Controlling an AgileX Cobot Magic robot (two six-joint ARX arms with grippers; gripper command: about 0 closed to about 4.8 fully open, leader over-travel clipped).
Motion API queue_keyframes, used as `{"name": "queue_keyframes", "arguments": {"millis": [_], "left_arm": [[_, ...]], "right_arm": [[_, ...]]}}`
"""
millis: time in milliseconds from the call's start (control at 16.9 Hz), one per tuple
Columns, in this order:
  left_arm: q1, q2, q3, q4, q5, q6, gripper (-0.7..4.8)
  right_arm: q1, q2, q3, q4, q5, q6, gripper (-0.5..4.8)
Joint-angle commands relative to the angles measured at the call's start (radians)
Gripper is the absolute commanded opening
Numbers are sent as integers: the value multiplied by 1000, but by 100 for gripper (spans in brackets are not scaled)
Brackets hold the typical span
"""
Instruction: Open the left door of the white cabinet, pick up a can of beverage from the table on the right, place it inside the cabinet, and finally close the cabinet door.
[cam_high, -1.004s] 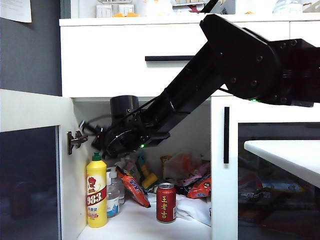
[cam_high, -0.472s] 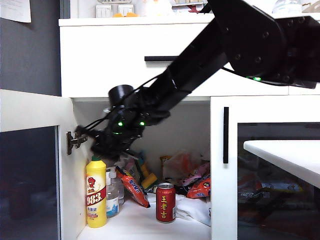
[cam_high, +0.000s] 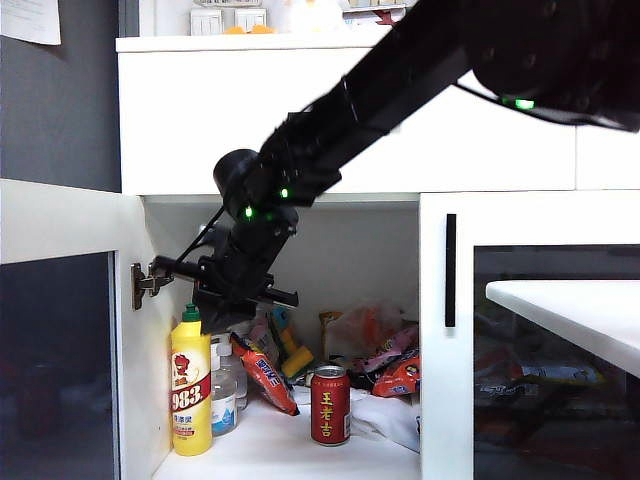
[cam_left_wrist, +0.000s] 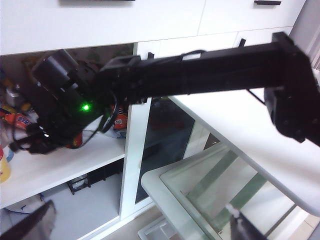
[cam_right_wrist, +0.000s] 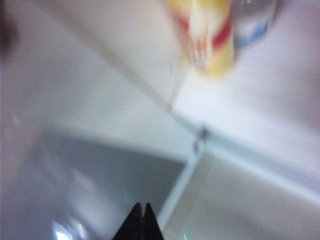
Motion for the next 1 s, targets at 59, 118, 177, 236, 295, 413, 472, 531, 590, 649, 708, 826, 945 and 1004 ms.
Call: {"name": "queue_keyframes", "arguments": {"millis": [59,118,177,236,295,413,472,531,590,649,708,826,945,1004], "left_arm": [[0,1,4,15,-2,3,479],[0,1,4,20,-2,3,479],[0,1,5,34,-2,3,479],[0,1,11,38,-3,3,479],[0,1,24,39,-3,3,479],[0,1,48,42,-2,3,479],[0,1,55,42,-2,3,479],[0,1,64,39,-2,3,479],[0,1,71,36,-2,3,479],[0,1,76,37,-2,3,479],[0,0,79,43,0,3,479],[0,0,79,42,1,2,479],[0,0,79,43,0,-4,479],[0,0,79,45,-3,-4,479]], "right_arm": [[-2,-49,4,-154,-45,-39,-5],[-1,-57,4,-209,-45,-62,-5],[-1,-64,4,-301,-42,-101,-5],[-3,-69,5,-364,-43,-124,-5],[-8,-88,5,-439,-36,-177,-5],[-16,-153,5,-511,-21,-217,-5],[-21,-194,5,-535,-11,-235,-5],[-30,-244,5,-566,-2,-262,-5],[-37,-298,5,-606,23,-285,-5],[-47,-350,5,-640,35,-303,-5],[-64,-440,5,-687,39,-306,-5],[-77,-592,5,-734,47,-305,-5],[-77,-820,5,-755,77,-310,-5],[-75,-897,5,-763,101,-323,-5]]}}
